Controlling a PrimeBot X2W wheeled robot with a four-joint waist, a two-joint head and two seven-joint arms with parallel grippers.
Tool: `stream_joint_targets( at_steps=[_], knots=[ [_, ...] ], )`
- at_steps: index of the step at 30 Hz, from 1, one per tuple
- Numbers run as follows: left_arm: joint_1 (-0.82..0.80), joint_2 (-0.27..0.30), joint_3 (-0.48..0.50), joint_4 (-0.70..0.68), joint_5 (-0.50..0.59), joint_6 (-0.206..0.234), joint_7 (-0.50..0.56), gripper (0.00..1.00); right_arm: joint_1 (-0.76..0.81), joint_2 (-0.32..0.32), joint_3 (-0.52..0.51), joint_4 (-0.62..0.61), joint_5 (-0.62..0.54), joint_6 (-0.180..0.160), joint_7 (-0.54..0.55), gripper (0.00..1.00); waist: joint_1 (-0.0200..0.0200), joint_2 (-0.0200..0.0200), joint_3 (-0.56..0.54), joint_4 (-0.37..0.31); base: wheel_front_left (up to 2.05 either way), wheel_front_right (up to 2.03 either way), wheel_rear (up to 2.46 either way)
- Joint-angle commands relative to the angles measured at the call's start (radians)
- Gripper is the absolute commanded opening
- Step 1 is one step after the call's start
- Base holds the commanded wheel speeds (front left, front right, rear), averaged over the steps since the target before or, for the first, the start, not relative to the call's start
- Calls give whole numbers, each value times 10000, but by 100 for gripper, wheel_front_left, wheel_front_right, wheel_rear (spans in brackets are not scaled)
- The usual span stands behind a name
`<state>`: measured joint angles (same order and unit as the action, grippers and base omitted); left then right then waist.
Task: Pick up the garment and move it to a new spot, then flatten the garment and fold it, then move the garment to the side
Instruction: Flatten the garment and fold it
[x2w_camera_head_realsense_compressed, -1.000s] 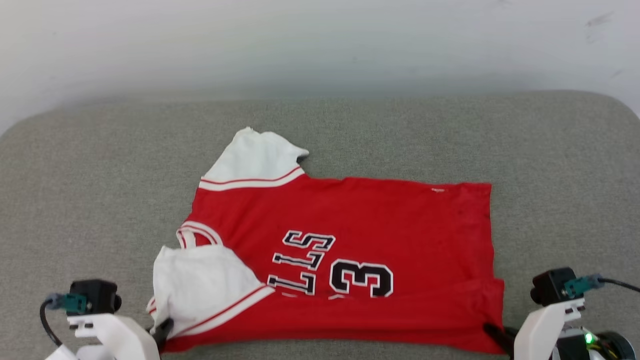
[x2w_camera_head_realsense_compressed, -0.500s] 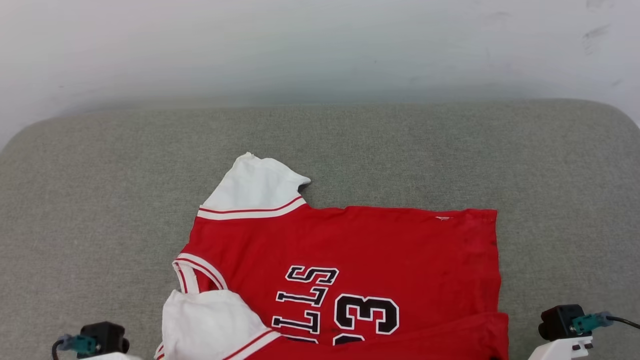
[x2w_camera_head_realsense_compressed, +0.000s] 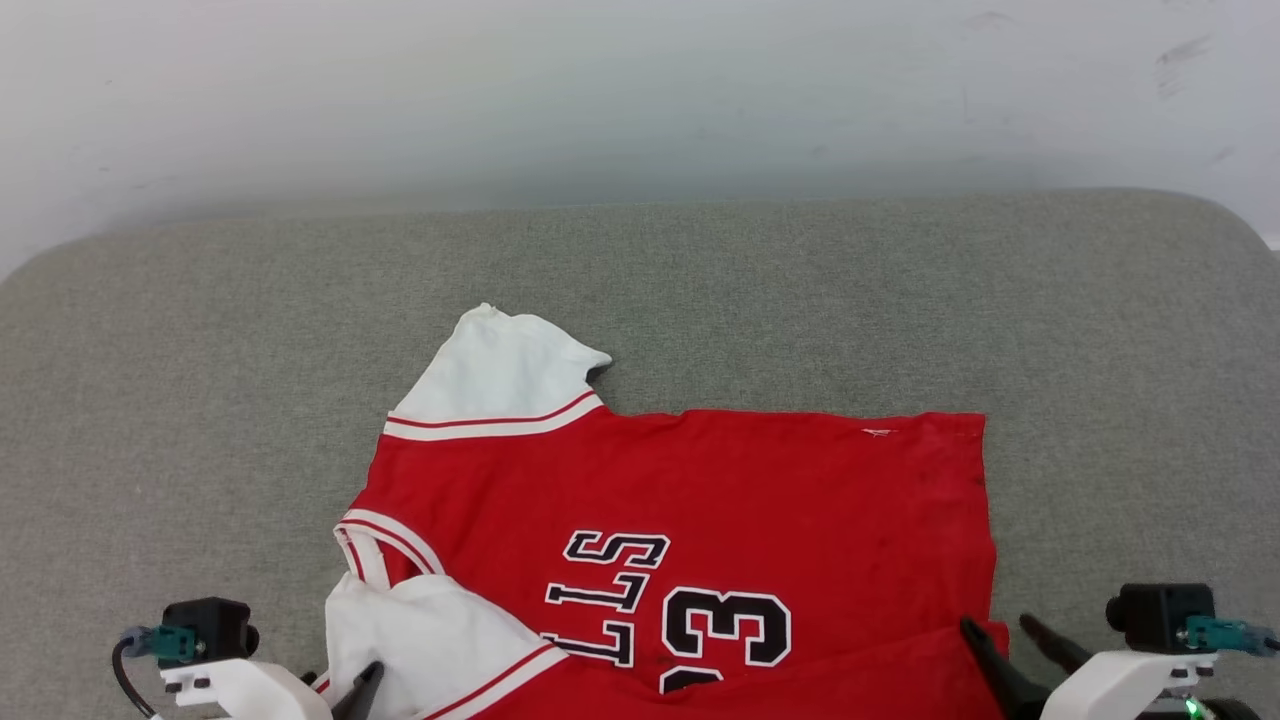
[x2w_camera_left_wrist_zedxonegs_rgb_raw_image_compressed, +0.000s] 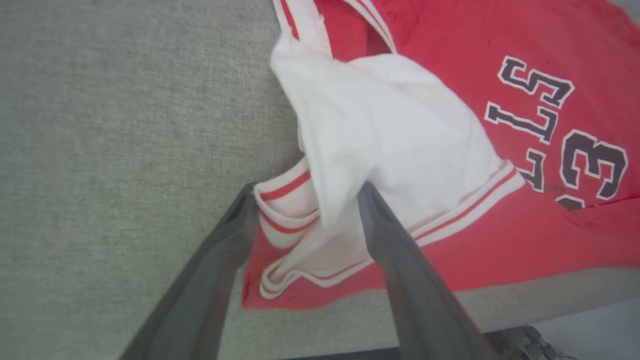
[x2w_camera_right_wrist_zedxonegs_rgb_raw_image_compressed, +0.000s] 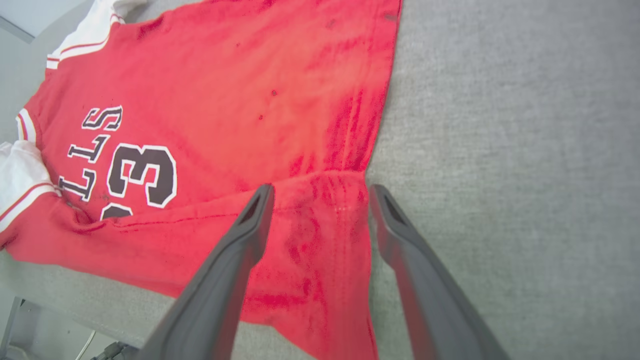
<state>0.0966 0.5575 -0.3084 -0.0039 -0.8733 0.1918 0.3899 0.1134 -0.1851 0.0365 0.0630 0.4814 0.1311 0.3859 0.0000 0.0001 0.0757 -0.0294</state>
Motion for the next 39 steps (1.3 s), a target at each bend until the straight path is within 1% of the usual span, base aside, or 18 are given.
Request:
stream_joint_targets(
  at_steps=[1, 5, 9, 15, 16, 18, 20, 24, 26, 30, 35, 39],
  knots=[
    [-187, 39, 50, -50, 132, -46, -136, 100, -192, 40, -32, -120, -196, -8, -347, 100, 0, -1, -20, -12, 0, 0, 0],
    [-614, 167, 93, -105, 610, 88, -514, 100, -535, 123, -77, -438, -575, -8, -1714, 100, 0, -1, -104, -114, 0, 0, 0],
    [-1257, 158, 136, -143, 1092, 196, -980, 100, -907, 256, -298, -766, -1183, -8, -2616, 100, 0, -1, -22, -289, 0, 0, 0],
    [-2712, -44, 143, 149, 1696, 136, -1685, 100, -1450, 539, -600, -1394, -1851, -8, -2934, 100, 0, -1, 580, -627, 0, 0, 0],
    [-3219, -178, 130, 437, 1618, 19, -1626, 100, -1645, 597, -612, -1620, -1977, -8, -2866, 100, 0, -1, 914, -757, 0, 0, 0],
    [-3875, -191, 234, 711, 1534, -97, -1608, 100, -1896, 668, -563, -1847, -1967, -8, -2840, 100, 0, -1, 1322, -919, 0, 0, 0],
    [-4446, -169, 235, 1084, 1447, -305, -1454, 100, -2072, 715, -531, -1936, -1994, -8, -2858, 100, 0, -1, 1658, -1057, 0, 0, 0],
    [-5691, 11, 254, 1844, 1200, -708, -804, 100, -2449, 807, -412, -1926, -2010, -8, -2895, 100, 0, -1, 2256, -1384, 0, 0, 0],
    [-6211, 92, 163, 2258, 968, -926, -154, 100, -2553, 851, -329, -1847, -1984, -8, -2961, 100, 0, -1, 2485, -1527, 0, 0, 0],
    [-7352, 395, 68, 3002, 679, -1225, 1032, 100, -2774, 953, -207, -1627, -1875, -8, -3101, 100, 0, -1, 2873, -1864, 0, 0, 0],
    [-8431, 833, -183, 3708, 535, -1380, 2598, 100, -2977, 1073, -23, -1377, -1779, -8, -3363, 100, 0, -1, 3324, -2257, 0, 0, 0],
    [-9011, 1047, -449, 4104, 626, -1413, 3524, 100, -3111, 1138, 83, -1156, -1663, -8, -3510, 100, 0, -1, 3614, -2516, 0, 0, 0]
  ],
)
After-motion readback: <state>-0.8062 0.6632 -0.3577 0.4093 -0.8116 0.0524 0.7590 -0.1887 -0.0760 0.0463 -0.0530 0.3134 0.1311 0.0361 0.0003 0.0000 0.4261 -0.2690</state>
